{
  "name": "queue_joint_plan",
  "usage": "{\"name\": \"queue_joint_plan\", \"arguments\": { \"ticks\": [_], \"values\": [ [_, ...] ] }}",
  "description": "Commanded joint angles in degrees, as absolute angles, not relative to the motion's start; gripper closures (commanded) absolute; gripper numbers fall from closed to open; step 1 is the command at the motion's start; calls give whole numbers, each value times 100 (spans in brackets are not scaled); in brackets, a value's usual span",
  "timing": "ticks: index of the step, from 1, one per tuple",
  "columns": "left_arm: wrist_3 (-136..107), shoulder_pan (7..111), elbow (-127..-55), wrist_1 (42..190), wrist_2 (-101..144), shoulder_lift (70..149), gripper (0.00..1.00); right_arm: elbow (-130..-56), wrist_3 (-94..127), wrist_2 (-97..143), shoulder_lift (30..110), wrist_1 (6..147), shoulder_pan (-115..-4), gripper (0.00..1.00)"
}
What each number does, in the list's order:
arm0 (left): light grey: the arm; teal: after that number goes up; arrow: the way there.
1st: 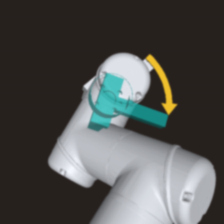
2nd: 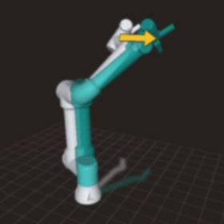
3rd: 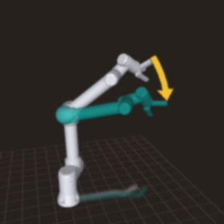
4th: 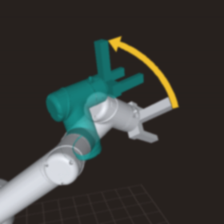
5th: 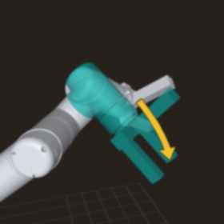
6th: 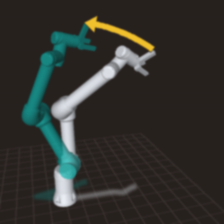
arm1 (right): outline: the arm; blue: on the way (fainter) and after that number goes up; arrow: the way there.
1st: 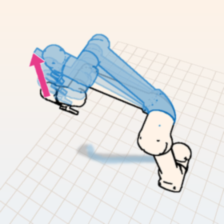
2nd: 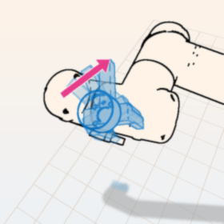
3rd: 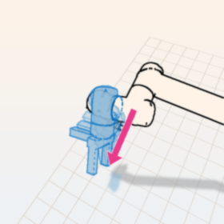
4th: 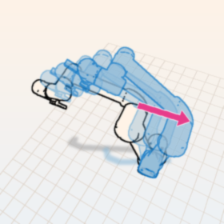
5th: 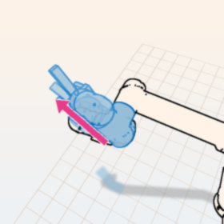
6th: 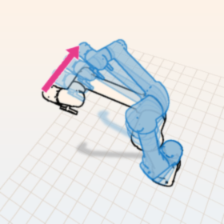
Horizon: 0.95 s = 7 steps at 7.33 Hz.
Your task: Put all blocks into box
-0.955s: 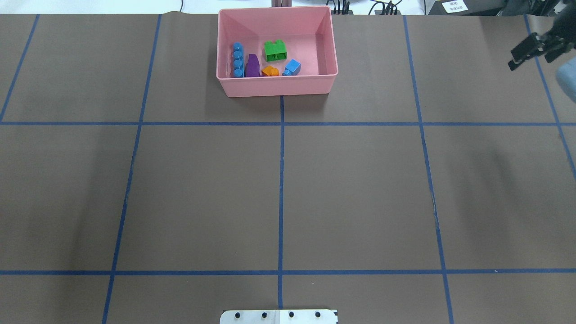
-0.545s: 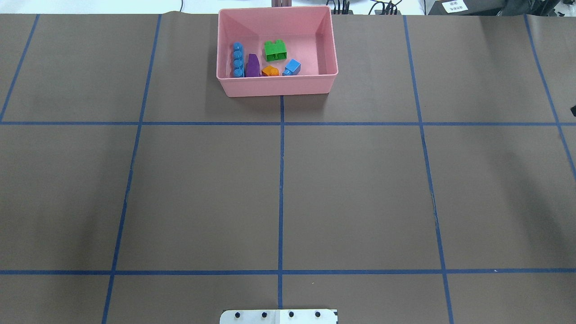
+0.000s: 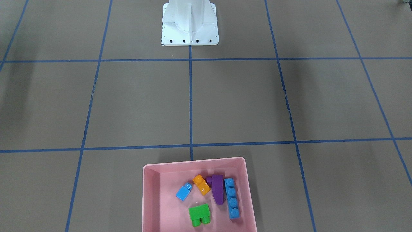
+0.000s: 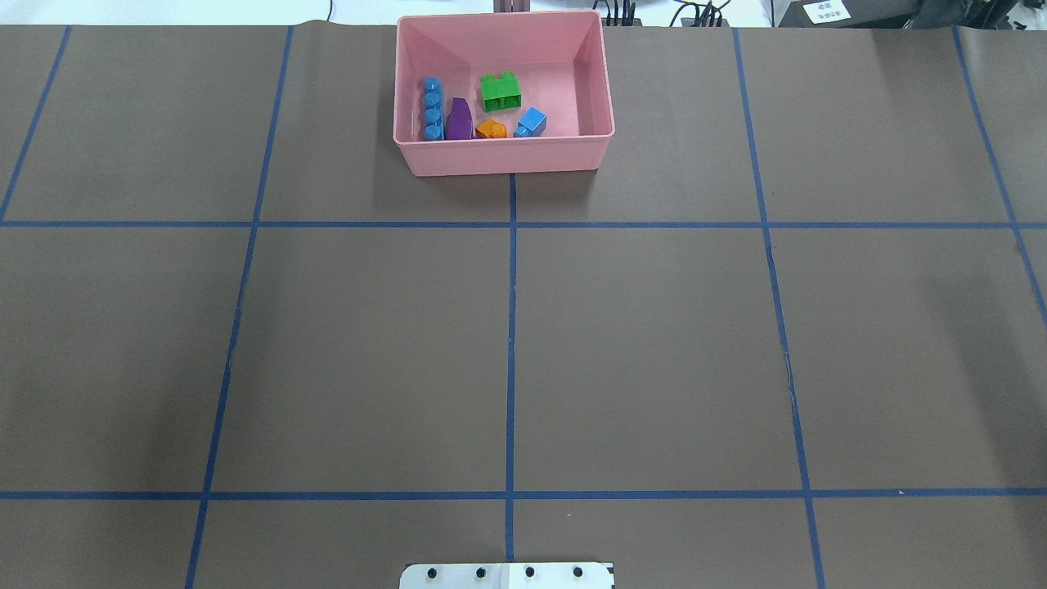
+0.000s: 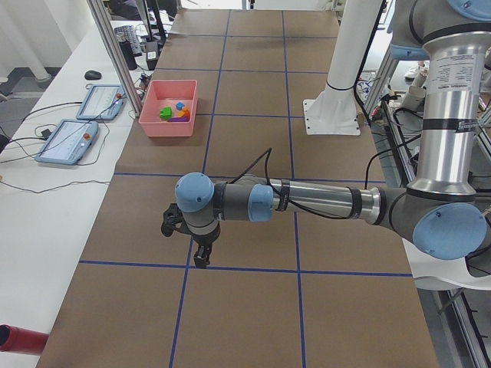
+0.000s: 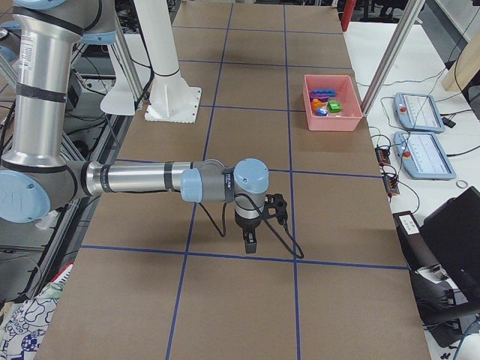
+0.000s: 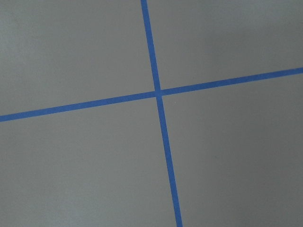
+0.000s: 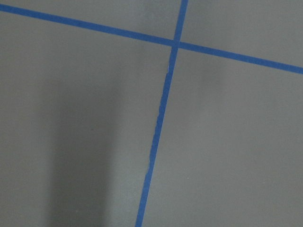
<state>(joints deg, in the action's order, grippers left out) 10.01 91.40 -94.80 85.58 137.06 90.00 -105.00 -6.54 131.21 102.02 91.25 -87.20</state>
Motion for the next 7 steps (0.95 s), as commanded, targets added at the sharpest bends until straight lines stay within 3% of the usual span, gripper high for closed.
{"name": "queue_joint_plan", "arguments": {
  "ticks": [1, 7],
  "values": [
    [1002, 9245, -9396, 8665, 13580, 8930, 0, -10512, -625, 13253, 10266, 9114, -8763, 0],
    [1028, 9413, -9562, 8684, 13588, 8815, 0, -10442, -651, 13263, 9898, 8789, -8719, 0]
  ]
}}
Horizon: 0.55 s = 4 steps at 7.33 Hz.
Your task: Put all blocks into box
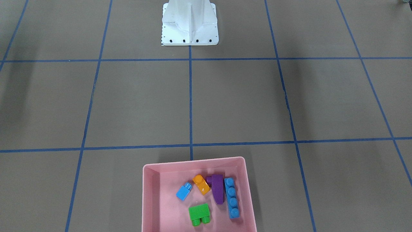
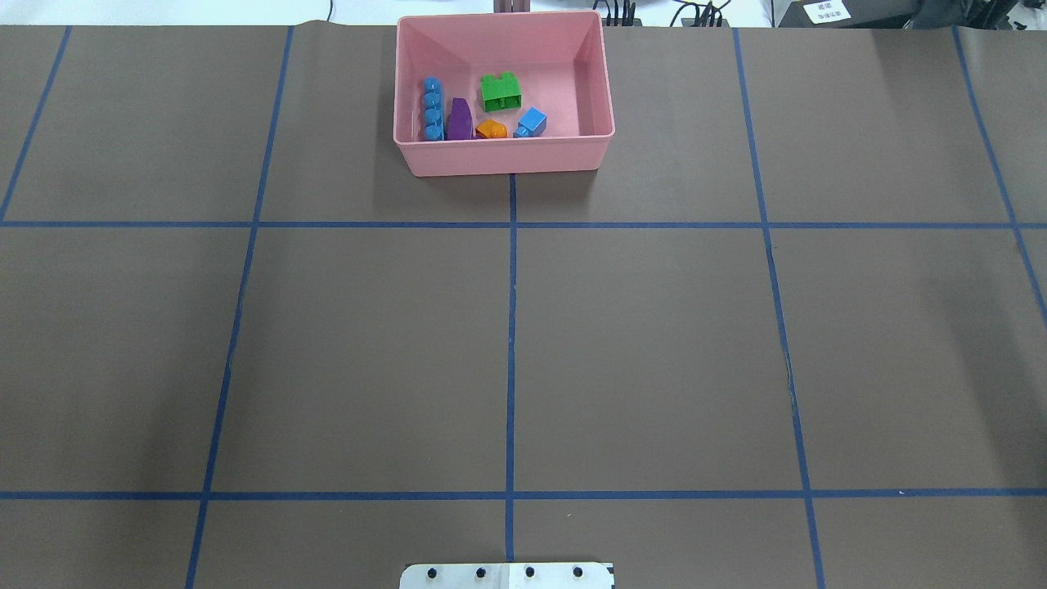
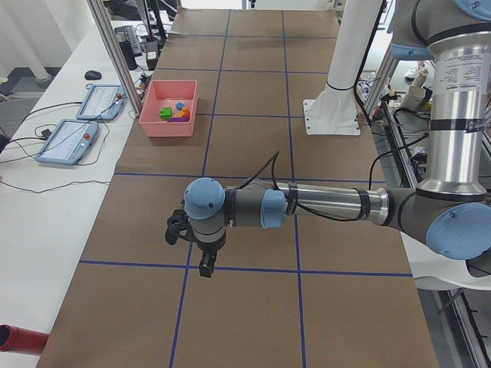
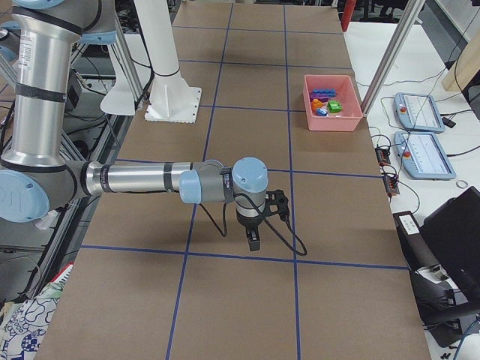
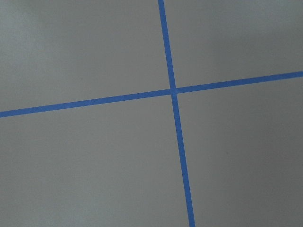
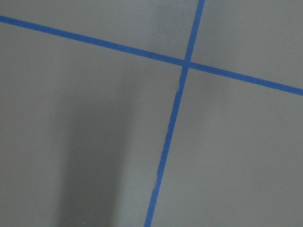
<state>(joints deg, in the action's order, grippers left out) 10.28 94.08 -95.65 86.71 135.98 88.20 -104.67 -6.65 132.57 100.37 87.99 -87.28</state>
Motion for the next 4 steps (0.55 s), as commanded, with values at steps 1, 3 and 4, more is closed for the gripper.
{"name": "queue_joint_plan", "arguments": {
  "ticks": [1, 3, 4],
  "values": [
    [1028, 9413, -9554, 8684, 13562, 8824, 0, -10450, -633, 13263, 9879, 8789, -8719, 0],
    [1020, 9413, -9580, 8684, 13562, 8816, 0, -10476, -633, 13254, 9809, 8789, -8719, 0],
    [1020, 9422, -9597, 8684, 13570, 8815, 0, -10477, -633, 13263, 9809, 8789, -8719, 0]
  ]
}}
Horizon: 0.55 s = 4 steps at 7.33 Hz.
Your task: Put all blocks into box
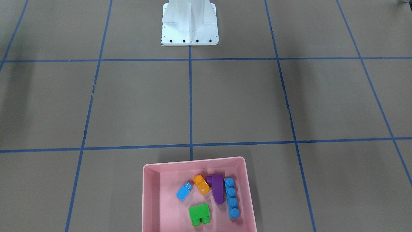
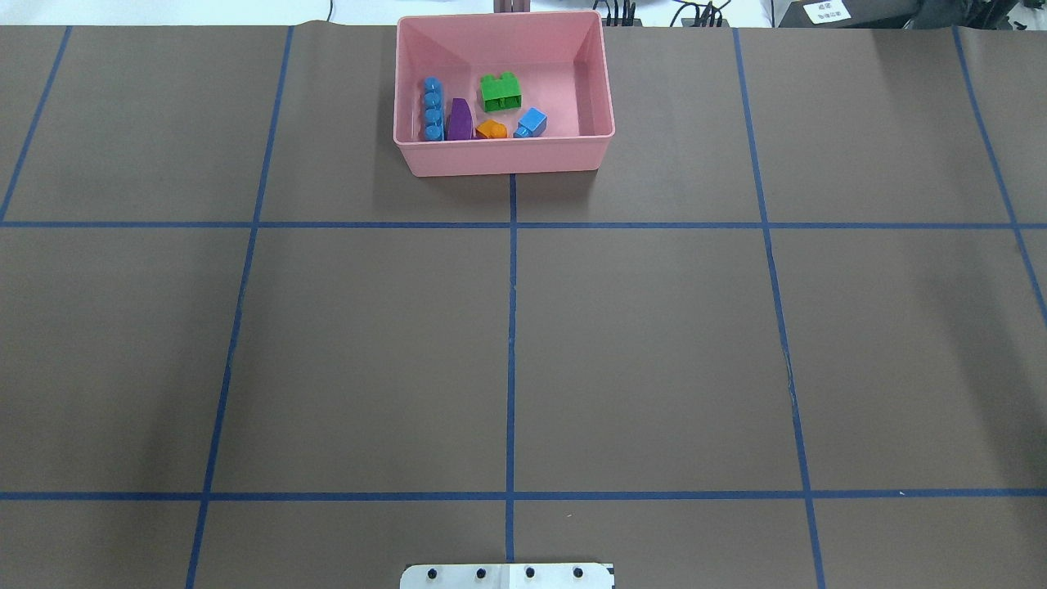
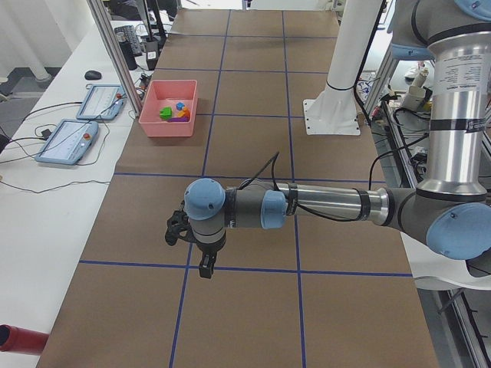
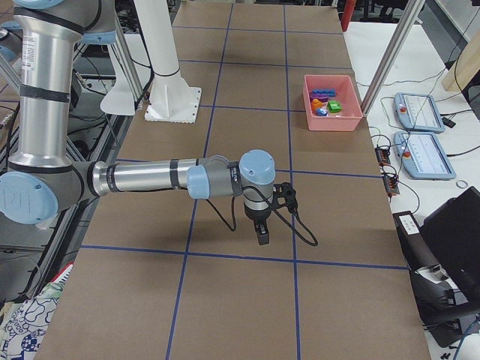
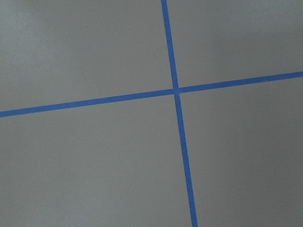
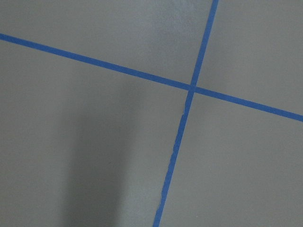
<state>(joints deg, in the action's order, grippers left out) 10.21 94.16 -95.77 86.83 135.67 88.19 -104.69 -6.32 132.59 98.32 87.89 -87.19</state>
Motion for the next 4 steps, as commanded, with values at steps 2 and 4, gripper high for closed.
{"name": "queue_joint_plan", "arguments": {
  "ticks": [2, 4],
  "values": [
    [1028, 9422, -9598, 8684, 13562, 8815, 0, -10468, -659, 13254, 9782, 8789, -8684, 0],
    [1020, 9431, -9598, 8684, 13579, 8815, 0, -10477, -659, 13263, 9721, 8789, -8675, 0]
  ]
}}
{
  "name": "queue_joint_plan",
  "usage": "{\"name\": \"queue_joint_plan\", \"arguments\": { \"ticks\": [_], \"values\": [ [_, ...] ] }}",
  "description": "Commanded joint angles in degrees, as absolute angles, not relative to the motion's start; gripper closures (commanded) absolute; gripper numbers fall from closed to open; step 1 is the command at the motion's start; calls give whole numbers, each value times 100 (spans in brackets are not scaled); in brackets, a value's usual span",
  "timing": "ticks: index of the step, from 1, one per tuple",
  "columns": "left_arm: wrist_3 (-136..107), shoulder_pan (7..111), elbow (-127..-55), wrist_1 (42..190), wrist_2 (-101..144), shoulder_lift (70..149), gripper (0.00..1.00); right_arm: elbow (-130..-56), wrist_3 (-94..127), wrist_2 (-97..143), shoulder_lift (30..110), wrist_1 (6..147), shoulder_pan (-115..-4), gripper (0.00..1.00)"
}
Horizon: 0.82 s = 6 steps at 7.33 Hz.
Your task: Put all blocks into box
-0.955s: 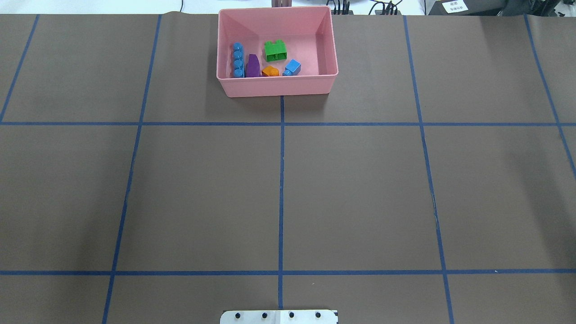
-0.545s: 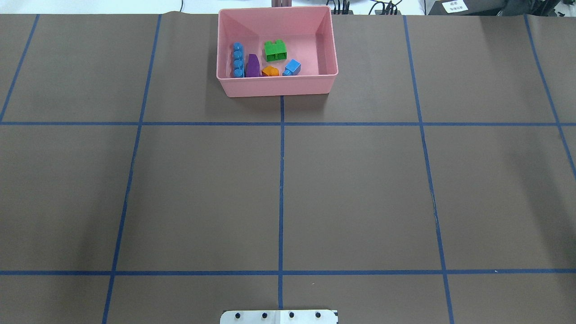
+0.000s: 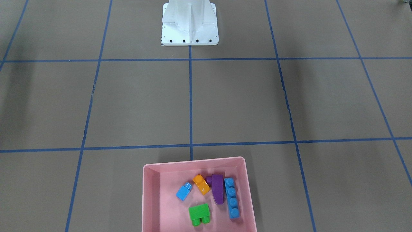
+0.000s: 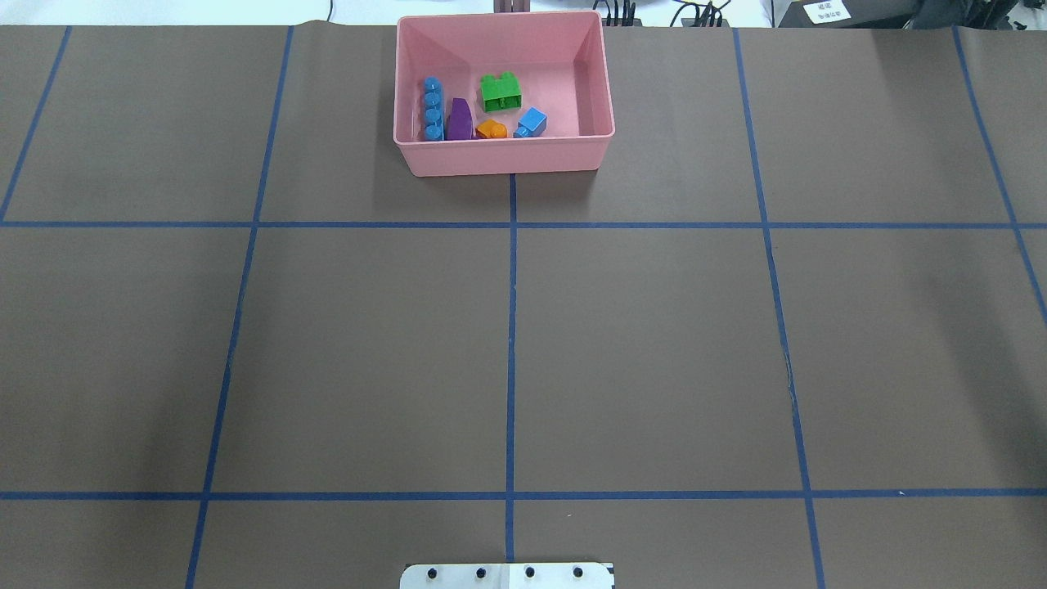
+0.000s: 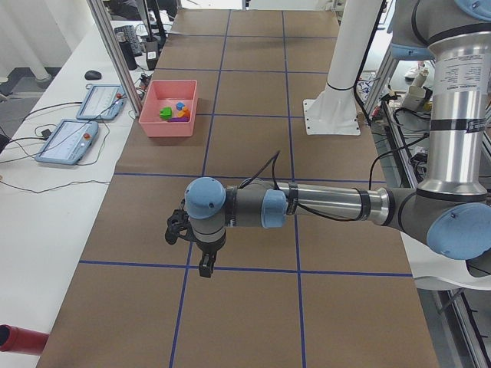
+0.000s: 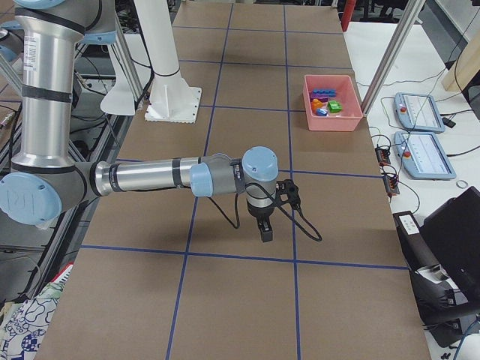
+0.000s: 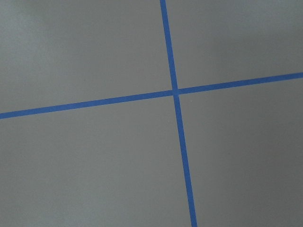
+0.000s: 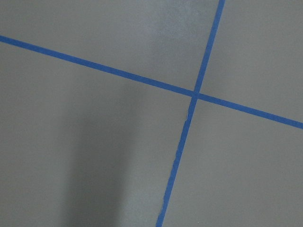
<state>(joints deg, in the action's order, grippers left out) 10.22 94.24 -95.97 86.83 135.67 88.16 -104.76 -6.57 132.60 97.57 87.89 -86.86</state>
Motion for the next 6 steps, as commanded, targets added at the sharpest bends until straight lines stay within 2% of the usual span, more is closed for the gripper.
{"name": "queue_joint_plan", "arguments": {
  "ticks": [1, 6],
  "values": [
    [1028, 9431, -9606, 8684, 13597, 8815, 0, -10468, -659, 13254, 9660, 8789, -8666, 0],
    [1020, 9431, -9572, 8684, 13553, 8824, 0, -10450, -633, 13184, 9598, 8789, -8535, 0]
  ]
}}
